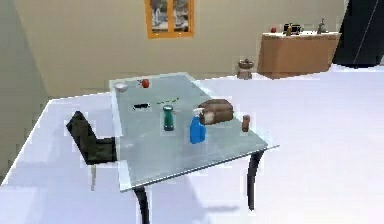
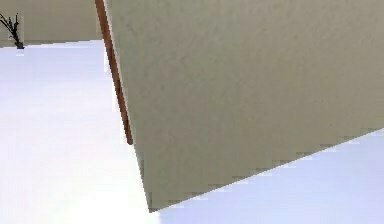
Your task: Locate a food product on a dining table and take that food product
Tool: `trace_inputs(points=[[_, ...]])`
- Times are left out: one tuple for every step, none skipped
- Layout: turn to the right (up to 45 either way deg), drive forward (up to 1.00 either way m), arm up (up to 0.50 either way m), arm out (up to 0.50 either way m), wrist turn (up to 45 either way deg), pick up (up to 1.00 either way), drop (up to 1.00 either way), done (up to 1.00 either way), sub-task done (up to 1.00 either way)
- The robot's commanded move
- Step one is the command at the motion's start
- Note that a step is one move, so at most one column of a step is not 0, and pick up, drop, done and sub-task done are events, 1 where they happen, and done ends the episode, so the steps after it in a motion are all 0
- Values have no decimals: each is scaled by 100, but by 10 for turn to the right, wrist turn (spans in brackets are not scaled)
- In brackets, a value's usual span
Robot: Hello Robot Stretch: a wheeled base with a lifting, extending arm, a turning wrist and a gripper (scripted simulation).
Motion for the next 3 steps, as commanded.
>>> trace_inputs(points=[[0,25,0,0,0,0,0,0,0],[-450,0,0,0,0,0,0,0,0],[-330,0,0,0,0,0,0,0,0]])
